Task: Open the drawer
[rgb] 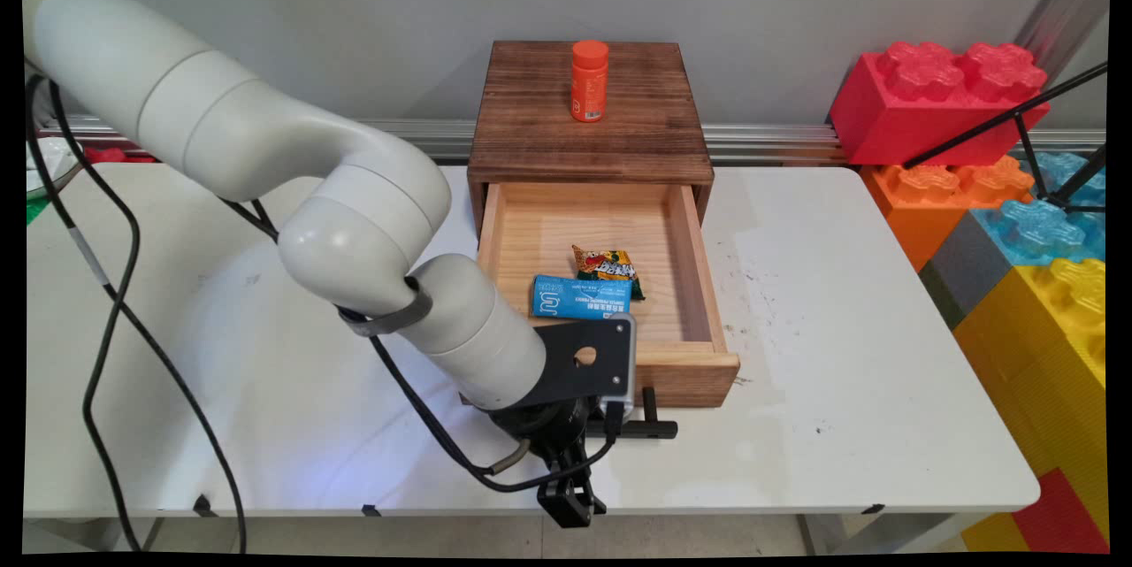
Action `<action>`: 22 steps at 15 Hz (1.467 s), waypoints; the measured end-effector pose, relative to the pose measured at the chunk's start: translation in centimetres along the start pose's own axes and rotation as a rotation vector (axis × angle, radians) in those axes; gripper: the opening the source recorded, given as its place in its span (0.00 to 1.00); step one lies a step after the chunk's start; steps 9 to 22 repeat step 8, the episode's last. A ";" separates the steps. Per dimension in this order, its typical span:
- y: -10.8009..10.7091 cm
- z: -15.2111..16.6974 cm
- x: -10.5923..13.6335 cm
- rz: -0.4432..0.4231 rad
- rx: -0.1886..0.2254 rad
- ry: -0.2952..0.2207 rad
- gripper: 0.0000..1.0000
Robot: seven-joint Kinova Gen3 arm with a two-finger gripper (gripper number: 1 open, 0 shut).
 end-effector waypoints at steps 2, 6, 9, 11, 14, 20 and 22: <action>0.4 -0.1 0.0 0.005 -0.004 0.005 1.00; 1.0 -0.3 0.0 0.020 -0.002 0.016 1.00; 1.0 -0.4 -0.1 0.024 0.006 0.020 1.00; 1.0 -0.4 -0.1 0.024 0.006 0.020 1.00; 1.0 -0.4 -0.1 0.024 0.006 0.020 1.00; 1.0 -0.4 -0.1 0.024 0.006 0.020 1.00; 1.0 -0.4 -0.1 0.024 0.006 0.020 1.00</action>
